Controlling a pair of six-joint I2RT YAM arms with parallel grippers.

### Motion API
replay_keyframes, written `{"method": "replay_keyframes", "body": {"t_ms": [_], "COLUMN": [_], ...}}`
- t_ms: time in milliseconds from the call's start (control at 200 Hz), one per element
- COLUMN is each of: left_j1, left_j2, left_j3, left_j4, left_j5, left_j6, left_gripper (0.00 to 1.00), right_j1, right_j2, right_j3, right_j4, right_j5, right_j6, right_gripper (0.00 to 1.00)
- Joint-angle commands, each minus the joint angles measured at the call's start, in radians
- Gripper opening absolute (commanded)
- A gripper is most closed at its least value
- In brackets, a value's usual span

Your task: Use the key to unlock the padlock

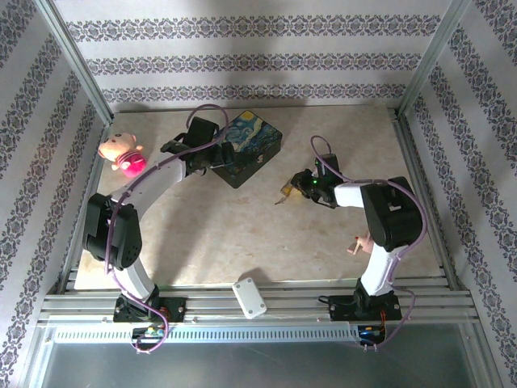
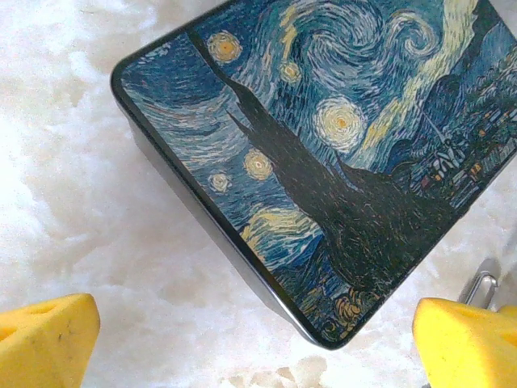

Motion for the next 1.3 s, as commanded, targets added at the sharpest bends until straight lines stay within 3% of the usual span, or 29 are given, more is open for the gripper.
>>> {"method": "replay_keyframes", "body": {"t_ms": [0,70,250,545,820,954,1294], "left_j1": [0.023,0.027,0.053,0.111,0.129,0.145,0.177], "left_j2": [-0.064,-0.090,-0.191,-0.452,-0.714,-0.800,-0.686], "left_j3": [-0.025,-0.042,-0.103,-0.334,-0.660,-0.789,-0.886], "left_j4": [0.028,0.032,0.040,0.098,0.259,0.391,0.599], "left_j5": [0.009,0.017,0.027,-0.090,-0.292,-0.360,-0.393], "left_j6": [-0.016,-0.021,-0.034,-0.033,-0.010,-0.005,0.143], "left_gripper": [0.99,0.99,0.99,0.99,0.99,0.99,0.99], "right_j1": [-0.005,-0.005,-0.004,-0.032,-0.086,-0.092,-0.093], "right_j2": [-0.070,-0.104,-0.245,-0.563,-0.795,-0.847,-0.977], "right_j3": [-0.006,-0.004,-0.007,-0.061,-0.176,-0.206,-0.407], "right_j4": [-0.070,-0.108,-0.246,-0.457,-0.451,-0.432,-0.156], "right_j5": [0.038,0.047,0.108,0.307,0.484,0.559,0.661], "right_j6": [-0.051,-0.070,-0.143,-0.324,-0.457,-0.526,-0.715], "right_gripper": [0.32,0.39,0.44,0.61,0.88,0.93,0.98]}}
